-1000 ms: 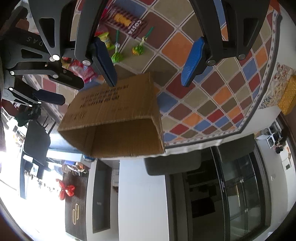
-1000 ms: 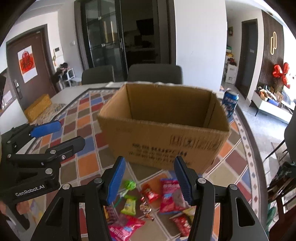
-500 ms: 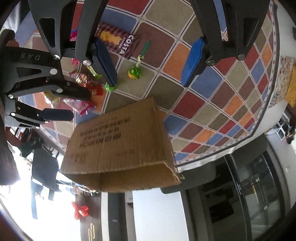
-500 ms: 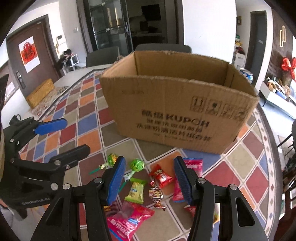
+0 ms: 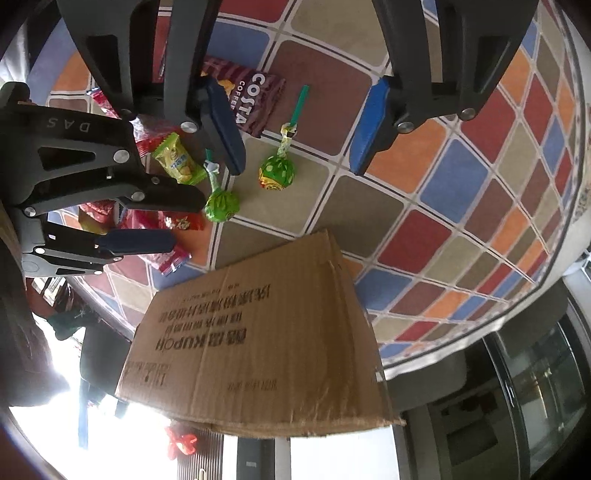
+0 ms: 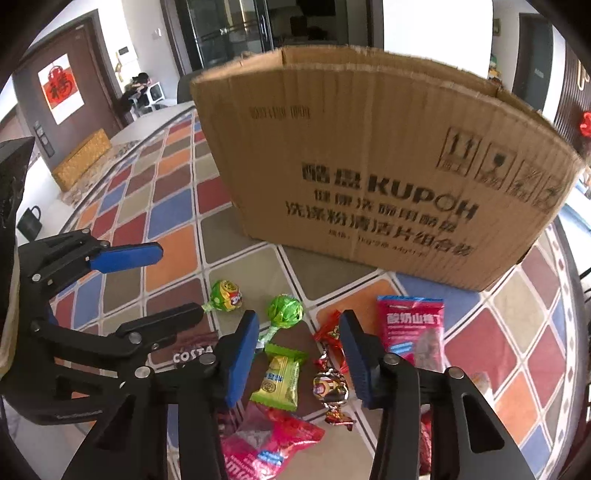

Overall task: Organize snacks
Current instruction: 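Move both tools back down toward the remaining snacks, then grasp a yellow-green lollipop with the left tool while the right tool grasps a green lollipop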

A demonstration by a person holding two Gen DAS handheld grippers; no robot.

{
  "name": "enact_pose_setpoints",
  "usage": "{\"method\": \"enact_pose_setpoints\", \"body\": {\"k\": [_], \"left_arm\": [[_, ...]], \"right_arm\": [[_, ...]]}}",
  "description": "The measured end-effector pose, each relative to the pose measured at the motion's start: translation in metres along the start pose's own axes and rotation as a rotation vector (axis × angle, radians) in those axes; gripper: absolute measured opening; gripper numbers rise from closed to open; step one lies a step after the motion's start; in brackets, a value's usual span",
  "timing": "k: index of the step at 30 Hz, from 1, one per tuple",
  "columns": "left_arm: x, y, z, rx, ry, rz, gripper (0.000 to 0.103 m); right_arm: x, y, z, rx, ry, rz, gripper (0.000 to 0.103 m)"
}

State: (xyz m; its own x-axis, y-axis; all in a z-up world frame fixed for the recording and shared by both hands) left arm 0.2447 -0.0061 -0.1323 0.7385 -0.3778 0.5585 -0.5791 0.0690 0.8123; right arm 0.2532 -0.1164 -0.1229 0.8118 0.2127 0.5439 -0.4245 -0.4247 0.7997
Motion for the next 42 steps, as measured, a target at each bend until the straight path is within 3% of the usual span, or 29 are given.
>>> {"method": "enact_pose_setpoints", "body": {"k": [15,28,36,42], "left_arm": [[0.001,-0.028,0.002,-0.082,0.023,-0.03,0.044],[0.001,-0.042,0.001,-0.139,0.07,-0.059,0.025],[0.001,-0.04,-0.004,-0.12,0.107,-0.056,0.025],[0.005,-0.031,-0.011,-0.094,0.152,-0.042,0.025]], "right_arm": [[0.002,-0.029,0.003,0.011,-0.012,-0.07,0.04],[0.008,-0.042,0.002,0.054,-0.03,-0.081,0.037],[0.01,-0.054,0.0,0.069,-0.035,-0.09,0.027],[0.008,-0.05,0.002,0.08,-0.056,-0.077,0.027]]}}
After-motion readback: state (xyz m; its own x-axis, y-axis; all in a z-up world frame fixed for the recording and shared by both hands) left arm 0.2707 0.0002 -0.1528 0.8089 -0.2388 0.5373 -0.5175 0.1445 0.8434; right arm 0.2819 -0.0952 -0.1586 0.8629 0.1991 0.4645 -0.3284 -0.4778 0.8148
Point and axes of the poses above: each gripper's, at about its wrist camera, not at the fingertips, and y roughly against the way its jaws point, z to its right, x to its top, the point moved 5 cm from there along -y, roughly the way its jaws point, and after that the axes turned 11 degrees about x, right-handed, at the moved point
